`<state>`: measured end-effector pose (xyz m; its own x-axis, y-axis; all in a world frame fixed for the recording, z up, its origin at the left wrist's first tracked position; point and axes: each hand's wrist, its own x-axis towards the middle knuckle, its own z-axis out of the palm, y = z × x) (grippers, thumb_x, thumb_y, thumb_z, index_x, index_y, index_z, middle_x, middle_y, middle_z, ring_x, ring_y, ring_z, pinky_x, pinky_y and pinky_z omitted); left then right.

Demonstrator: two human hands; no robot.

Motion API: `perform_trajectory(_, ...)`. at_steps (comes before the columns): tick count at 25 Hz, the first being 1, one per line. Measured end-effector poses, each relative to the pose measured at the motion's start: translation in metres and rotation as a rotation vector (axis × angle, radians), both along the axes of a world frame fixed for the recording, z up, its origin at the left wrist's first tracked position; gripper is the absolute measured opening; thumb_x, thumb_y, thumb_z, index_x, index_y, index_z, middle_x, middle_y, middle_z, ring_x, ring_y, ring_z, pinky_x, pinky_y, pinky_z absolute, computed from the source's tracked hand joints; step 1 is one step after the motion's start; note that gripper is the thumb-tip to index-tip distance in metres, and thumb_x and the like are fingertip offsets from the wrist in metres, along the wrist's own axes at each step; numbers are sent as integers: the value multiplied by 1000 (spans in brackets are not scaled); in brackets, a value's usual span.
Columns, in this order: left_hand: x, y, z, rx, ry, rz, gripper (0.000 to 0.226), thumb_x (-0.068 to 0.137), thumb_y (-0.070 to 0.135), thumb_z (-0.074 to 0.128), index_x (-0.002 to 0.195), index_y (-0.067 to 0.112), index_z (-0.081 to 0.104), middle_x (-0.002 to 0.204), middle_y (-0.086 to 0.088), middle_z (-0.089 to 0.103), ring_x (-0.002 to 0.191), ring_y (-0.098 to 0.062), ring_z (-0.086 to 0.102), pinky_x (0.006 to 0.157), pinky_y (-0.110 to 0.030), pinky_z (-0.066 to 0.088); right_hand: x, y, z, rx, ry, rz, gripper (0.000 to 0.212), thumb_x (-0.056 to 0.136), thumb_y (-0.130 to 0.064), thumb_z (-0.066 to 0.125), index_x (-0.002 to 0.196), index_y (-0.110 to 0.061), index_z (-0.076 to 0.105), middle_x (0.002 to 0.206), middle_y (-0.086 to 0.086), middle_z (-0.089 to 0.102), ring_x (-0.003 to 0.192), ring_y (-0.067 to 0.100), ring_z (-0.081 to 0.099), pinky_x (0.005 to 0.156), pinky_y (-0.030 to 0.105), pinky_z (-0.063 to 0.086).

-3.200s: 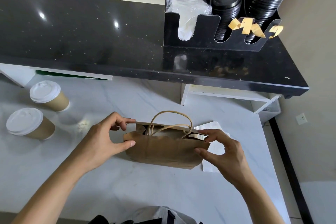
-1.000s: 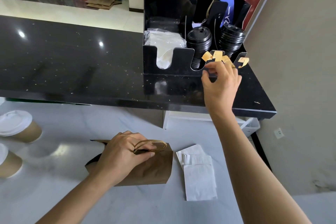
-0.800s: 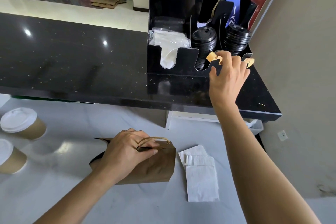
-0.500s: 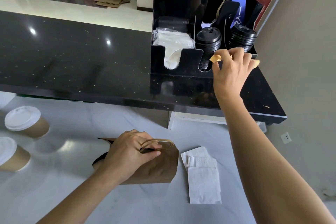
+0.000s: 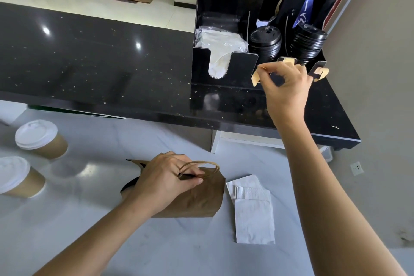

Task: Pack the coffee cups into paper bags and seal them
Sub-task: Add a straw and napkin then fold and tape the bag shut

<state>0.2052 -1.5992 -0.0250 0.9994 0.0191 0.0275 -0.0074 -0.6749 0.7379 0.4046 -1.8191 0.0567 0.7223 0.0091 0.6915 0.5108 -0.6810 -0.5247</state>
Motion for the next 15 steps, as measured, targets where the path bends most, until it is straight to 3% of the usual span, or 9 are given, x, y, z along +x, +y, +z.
perform_trajectory(2,0,0,0,-1,4,1,8,81,40,84,88,41,80,94,27,72,92,-4,60,84,-33,50,-19,1,1,96,158,172,7,93,-29,72,94,-28,78,85,-17,73,90,5,63,94,37,49)
perform_trajectory(4,0,-1,1,-2,9,1,8,81,41,83,88,41,80,94,26,72,93,-4,59,84,-34,50,-40,0,1,144,352,333,5,91,-19,76,93,-22,79,88,-11,77,86,3,69,84,25,55)
perform_trajectory(8,0,-2,1,-12,-2,-2,13,76,50,76,86,42,79,91,25,72,92,-5,61,84,-38,51,-78,-3,-5,127,675,578,5,87,-8,78,92,-10,77,89,-2,78,86,17,75,85,31,61)
perform_trajectory(15,0,-1,2,14,-10,-31,9,80,44,77,88,43,79,90,24,71,91,-5,59,83,-36,49,-125,0,-38,-27,835,629,10,84,-10,83,90,-16,78,85,-9,76,81,8,71,84,39,57)
